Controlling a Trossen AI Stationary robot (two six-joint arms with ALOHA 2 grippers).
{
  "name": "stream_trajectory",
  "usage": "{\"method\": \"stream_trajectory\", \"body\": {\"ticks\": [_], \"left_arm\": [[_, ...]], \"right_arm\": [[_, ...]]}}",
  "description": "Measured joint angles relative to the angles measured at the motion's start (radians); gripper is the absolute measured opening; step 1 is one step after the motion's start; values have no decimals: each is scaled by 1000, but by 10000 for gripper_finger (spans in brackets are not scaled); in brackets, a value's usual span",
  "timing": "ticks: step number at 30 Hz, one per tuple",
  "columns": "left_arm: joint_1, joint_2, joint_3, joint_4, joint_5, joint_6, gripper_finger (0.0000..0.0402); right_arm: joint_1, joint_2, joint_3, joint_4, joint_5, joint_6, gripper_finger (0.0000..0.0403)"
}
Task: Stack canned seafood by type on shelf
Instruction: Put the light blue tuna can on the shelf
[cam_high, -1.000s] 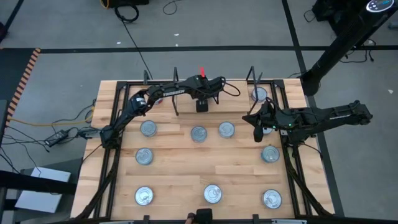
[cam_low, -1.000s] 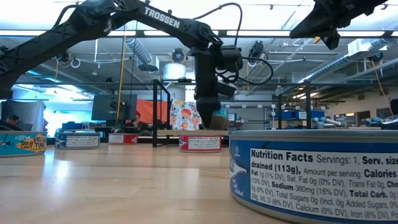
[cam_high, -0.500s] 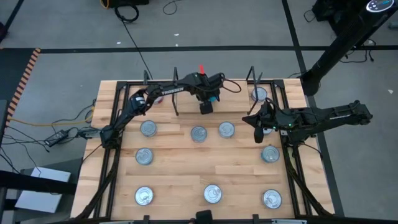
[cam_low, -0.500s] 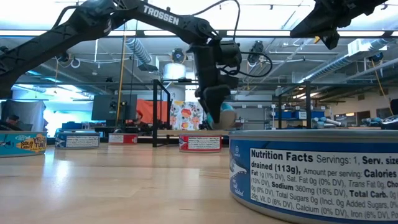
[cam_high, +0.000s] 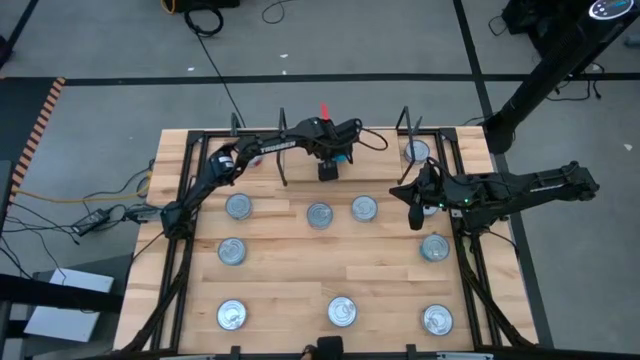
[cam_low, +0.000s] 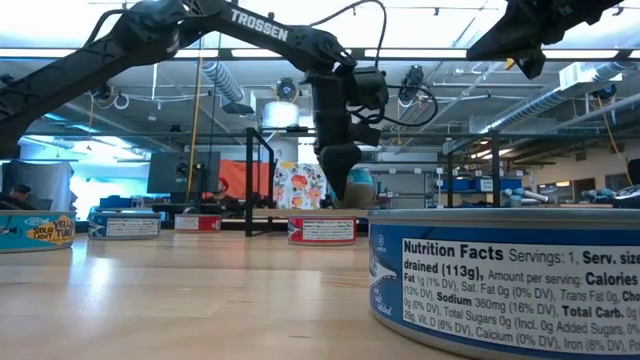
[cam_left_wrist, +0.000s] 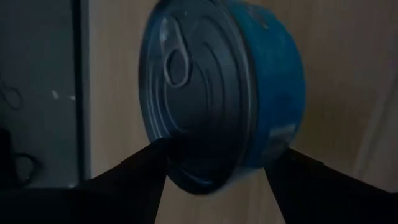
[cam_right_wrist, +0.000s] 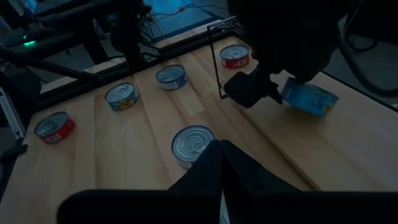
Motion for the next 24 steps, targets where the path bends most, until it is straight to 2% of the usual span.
{"method": "stream_trajectory", "body": {"ticks": [10,13,18,21,24], "left_arm": [[-42,0,2,-10,-3,-5,253],[-39,0,2,-11,69,-39,263],[-5,-3,5,63,329,-120,271],[18,-7,4,134,433,-181,255],[42,-21,18,160,471,-196,222]], "right_arm": [[-4,0,0,0,0,-10,16],[-3,0,0,0,0,-10,16],[-3,0,0,0,0,-2,15],[-3,0,0,0,0,6,16],[-3,0,0,0,0,24,15]]}}
